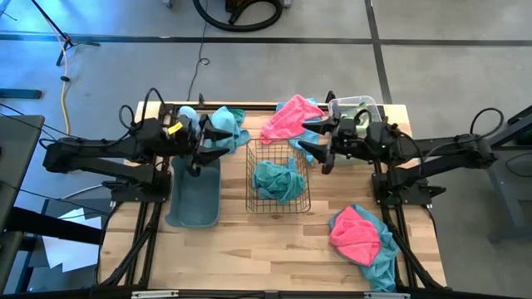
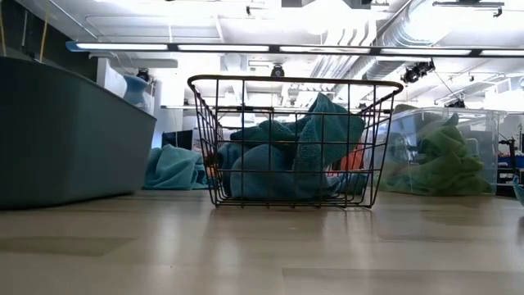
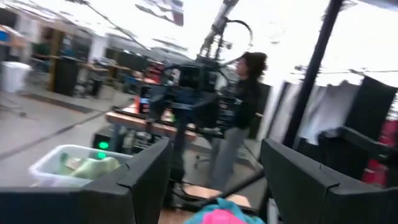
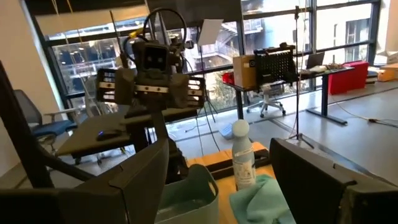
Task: Sort microfiber towel by color & place in baskets
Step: Put the blue towel into the wire basket
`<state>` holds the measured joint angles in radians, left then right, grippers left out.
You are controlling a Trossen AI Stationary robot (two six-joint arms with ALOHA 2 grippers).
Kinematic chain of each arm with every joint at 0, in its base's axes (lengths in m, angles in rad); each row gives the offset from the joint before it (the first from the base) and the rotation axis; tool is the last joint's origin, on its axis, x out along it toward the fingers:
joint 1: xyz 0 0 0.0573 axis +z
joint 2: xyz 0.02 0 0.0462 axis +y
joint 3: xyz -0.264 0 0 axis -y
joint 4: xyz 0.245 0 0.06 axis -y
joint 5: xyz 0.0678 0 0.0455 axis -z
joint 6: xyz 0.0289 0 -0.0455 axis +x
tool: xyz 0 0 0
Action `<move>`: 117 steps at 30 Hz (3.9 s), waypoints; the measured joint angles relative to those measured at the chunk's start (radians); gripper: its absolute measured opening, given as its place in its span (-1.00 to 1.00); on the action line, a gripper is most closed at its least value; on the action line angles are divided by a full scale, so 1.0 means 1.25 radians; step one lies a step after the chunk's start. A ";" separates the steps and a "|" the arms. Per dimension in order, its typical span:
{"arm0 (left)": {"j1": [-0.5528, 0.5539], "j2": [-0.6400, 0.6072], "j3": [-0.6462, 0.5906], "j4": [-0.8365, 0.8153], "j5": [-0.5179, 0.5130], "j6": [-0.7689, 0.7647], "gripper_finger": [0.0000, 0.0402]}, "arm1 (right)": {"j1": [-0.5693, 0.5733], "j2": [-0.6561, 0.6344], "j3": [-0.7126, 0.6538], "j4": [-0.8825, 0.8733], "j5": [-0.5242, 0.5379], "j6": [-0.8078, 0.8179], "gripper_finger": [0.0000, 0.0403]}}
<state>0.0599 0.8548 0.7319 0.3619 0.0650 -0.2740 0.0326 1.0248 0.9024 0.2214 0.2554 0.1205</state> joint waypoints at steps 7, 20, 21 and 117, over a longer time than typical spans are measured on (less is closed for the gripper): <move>0.004 0.016 0.000 -0.005 0.025 0.049 0.17 | 0.000 0.036 0.000 0.027 -0.016 0.020 0.37; 0.004 0.034 0.000 -0.046 -0.023 0.089 0.16 | 0.000 0.037 0.000 -0.005 -0.167 0.018 0.37; 0.004 0.039 0.000 -0.045 -0.023 0.092 0.16 | 0.000 0.037 0.000 -0.005 -0.167 0.009 0.37; 0.476 0.866 0.690 -1.240 -0.263 0.408 -0.97 | 0.000 0.036 0.000 -0.036 -0.072 0.031 0.37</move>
<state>0.6544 1.9373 1.5940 -1.1876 -0.2634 0.2361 0.0326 1.0702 0.9024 0.1761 0.1658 0.1596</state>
